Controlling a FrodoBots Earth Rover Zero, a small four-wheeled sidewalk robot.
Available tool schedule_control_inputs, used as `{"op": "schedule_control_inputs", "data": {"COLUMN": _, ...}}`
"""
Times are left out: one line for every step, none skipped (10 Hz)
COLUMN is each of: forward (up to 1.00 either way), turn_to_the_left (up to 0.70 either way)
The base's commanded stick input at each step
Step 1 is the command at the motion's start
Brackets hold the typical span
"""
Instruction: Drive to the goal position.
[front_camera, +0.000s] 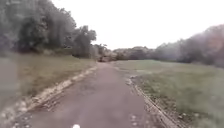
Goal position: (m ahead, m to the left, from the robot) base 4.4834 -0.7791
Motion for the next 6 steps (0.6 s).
{"op": "schedule_control_inputs", "data": {"forward": 1.0, "turn_to_the_left": 0.0}}
{"op": "schedule_control_inputs", "data": {"forward": 1.0, "turn_to_the_left": 0.0}}
{"op": "schedule_control_inputs", "data": {"forward": 1.0, "turn_to_the_left": 0.0}}
{"op": "schedule_control_inputs", "data": {"forward": 1.0, "turn_to_the_left": 0.0}}
{"op": "schedule_control_inputs", "data": {"forward": 1.0, "turn_to_the_left": 0.0}}
{"op": "schedule_control_inputs", "data": {"forward": 1.0, "turn_to_the_left": 0.0}}
